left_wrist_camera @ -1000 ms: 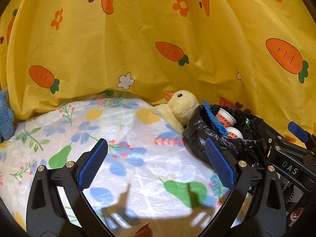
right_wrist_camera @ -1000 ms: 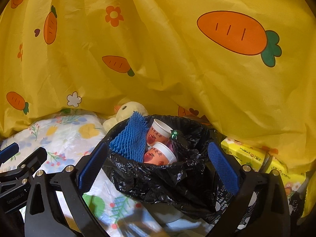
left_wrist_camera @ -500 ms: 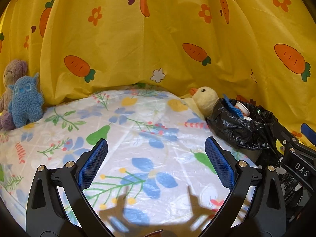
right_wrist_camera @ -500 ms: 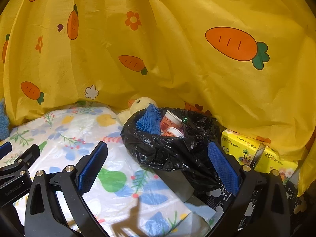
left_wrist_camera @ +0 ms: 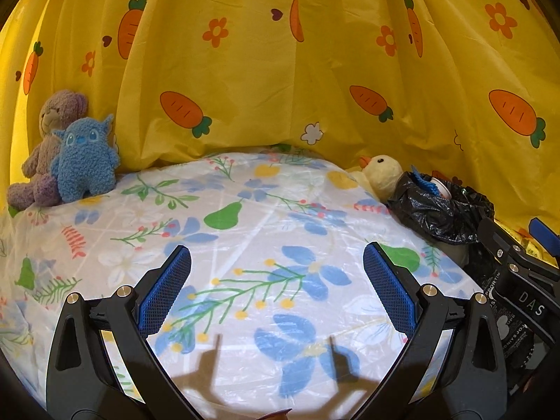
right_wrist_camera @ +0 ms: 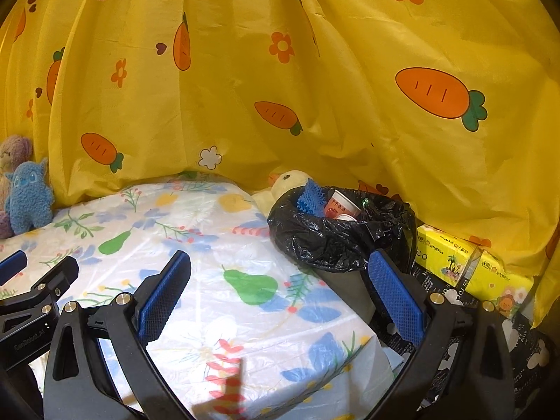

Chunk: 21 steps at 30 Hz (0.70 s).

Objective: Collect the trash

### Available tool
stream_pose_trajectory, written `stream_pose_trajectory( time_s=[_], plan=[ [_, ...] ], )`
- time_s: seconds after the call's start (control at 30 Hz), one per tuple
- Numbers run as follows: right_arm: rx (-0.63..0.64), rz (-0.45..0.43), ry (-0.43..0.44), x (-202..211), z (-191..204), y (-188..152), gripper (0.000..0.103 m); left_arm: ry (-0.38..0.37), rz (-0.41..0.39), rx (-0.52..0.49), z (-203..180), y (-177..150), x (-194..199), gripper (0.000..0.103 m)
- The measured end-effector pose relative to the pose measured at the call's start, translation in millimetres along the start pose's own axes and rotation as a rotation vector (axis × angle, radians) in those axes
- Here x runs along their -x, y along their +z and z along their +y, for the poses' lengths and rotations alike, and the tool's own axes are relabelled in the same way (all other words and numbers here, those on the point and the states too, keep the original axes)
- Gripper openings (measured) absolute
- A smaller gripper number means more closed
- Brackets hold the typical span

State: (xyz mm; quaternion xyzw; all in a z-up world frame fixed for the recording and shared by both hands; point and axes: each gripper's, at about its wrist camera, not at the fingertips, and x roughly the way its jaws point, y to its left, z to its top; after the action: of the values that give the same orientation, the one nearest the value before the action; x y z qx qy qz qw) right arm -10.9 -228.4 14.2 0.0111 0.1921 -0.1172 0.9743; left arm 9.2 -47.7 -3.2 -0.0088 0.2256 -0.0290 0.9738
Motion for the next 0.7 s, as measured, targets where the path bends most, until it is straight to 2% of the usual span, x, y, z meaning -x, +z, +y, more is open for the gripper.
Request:
stream_pose_trajectory(
  time_s=[0.7],
  plan=[
    [0.028, -0.019, 0.033, 19, 15, -7, 0.097, 0.016, -0.009, 0.022, 13, -7, 12, 0.097]
  ],
)
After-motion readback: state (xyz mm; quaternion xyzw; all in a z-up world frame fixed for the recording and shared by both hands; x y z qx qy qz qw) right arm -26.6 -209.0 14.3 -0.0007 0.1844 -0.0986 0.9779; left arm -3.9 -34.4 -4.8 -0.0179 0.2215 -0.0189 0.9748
